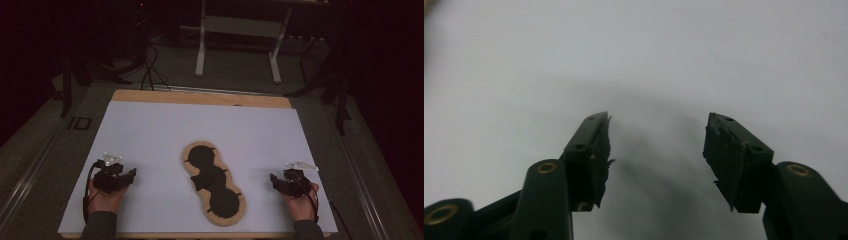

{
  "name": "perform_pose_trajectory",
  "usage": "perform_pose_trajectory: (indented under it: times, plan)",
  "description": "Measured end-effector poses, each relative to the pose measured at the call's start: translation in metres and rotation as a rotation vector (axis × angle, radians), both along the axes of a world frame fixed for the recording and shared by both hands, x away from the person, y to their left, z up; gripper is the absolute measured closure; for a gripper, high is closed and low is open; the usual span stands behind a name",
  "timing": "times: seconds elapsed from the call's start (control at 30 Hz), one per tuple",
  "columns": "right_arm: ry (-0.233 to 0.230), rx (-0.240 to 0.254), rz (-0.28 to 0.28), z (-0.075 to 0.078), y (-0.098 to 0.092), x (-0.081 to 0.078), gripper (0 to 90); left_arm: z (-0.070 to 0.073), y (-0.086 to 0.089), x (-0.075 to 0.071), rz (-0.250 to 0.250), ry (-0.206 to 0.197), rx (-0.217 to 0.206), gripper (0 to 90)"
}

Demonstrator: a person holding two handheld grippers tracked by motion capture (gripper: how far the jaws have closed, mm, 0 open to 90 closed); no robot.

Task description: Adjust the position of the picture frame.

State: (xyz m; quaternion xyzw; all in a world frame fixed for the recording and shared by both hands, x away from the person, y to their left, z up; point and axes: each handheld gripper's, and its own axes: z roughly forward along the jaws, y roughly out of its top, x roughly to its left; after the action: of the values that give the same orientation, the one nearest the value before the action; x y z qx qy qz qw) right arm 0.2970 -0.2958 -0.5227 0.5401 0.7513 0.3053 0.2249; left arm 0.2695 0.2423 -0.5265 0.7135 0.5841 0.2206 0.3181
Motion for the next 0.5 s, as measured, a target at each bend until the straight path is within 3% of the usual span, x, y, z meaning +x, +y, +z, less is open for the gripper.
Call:
perform_pose_trajectory:
  times: [0.1, 0.17, 0.23, 0.33, 0.5]
  plan:
    - [-0.014, 0.003, 0.036, 0.003, 0.006, -0.002, 45.6, 0.003, 0.000, -0.005, -0.031, -0.048, -0.014, 50.7]
    - [-0.015, -0.002, 0.055, 0.004, 0.010, -0.003, 47.5, 0.004, 0.000, -0.006, -0.040, -0.057, -0.019, 52.8]
    - [-0.014, -0.007, 0.070, 0.005, 0.013, -0.004, 49.4, 0.005, 0.001, -0.007, -0.071, -0.064, -0.055, 54.3]
    - [-0.011, -0.001, 0.092, 0.007, 0.017, -0.005, 51.7, 0.006, 0.000, -0.007, -0.086, -0.065, -0.061, 56.0]
    - [-0.009, 0.031, 0.122, 0.009, 0.020, -0.008, 56.0, 0.008, -0.008, -0.007, -0.128, -0.076, -0.014, 58.8]
